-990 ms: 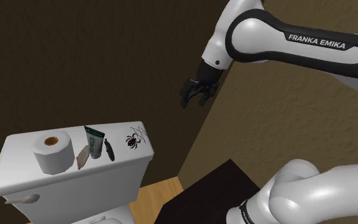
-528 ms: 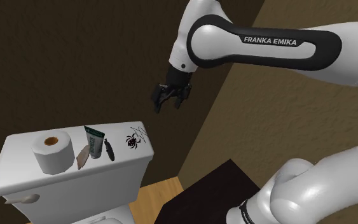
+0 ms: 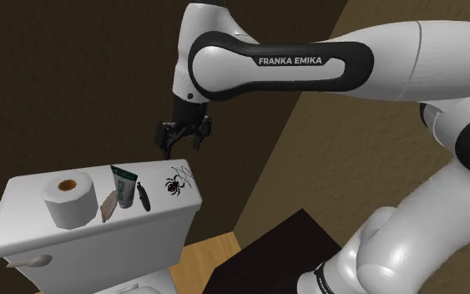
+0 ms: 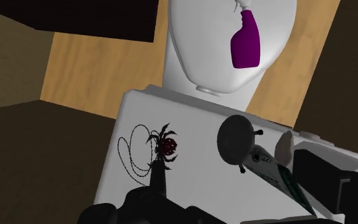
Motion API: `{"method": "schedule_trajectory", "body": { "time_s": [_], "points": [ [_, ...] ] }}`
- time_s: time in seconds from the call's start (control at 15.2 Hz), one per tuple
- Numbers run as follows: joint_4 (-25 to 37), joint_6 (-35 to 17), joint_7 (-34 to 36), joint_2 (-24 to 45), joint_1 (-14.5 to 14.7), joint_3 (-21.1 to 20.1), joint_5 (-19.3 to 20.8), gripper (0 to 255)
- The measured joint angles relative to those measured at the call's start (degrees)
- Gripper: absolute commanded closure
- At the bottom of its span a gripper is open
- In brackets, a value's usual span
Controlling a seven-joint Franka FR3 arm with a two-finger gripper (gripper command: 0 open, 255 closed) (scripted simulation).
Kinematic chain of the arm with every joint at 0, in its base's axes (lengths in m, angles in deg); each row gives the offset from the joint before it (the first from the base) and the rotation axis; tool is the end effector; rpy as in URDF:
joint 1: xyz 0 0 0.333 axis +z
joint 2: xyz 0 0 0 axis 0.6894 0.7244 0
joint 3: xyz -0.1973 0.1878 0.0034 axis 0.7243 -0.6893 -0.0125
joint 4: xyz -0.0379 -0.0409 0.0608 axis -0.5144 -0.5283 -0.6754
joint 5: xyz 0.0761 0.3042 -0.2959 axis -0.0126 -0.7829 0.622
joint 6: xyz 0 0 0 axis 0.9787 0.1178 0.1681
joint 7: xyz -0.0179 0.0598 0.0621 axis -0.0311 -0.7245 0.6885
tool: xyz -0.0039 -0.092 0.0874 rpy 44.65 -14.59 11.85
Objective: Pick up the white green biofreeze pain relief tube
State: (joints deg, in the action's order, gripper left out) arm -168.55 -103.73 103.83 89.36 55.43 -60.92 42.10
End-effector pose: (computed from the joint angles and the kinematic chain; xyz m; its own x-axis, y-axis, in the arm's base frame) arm 0.5089 0.3065 0.4086 0.9892 0.1376 -0.0510 0.1338 -0.9885 -0.0707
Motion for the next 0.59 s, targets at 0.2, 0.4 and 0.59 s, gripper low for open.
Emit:
{"method": "schedule_trajectory", "body": {
  "time_s": [0.2,0.4,0.59],
  "points": [
    [6.1,0.3,2.5,6.9,2.0,-1.6,2.7,0],
    [12.1,1.2,4.3,13.4,4.2,-2.6,5.3,0],
    [18.2,2.6,5.9,19.3,6.6,-3.2,7.7,0]
  ]
}}
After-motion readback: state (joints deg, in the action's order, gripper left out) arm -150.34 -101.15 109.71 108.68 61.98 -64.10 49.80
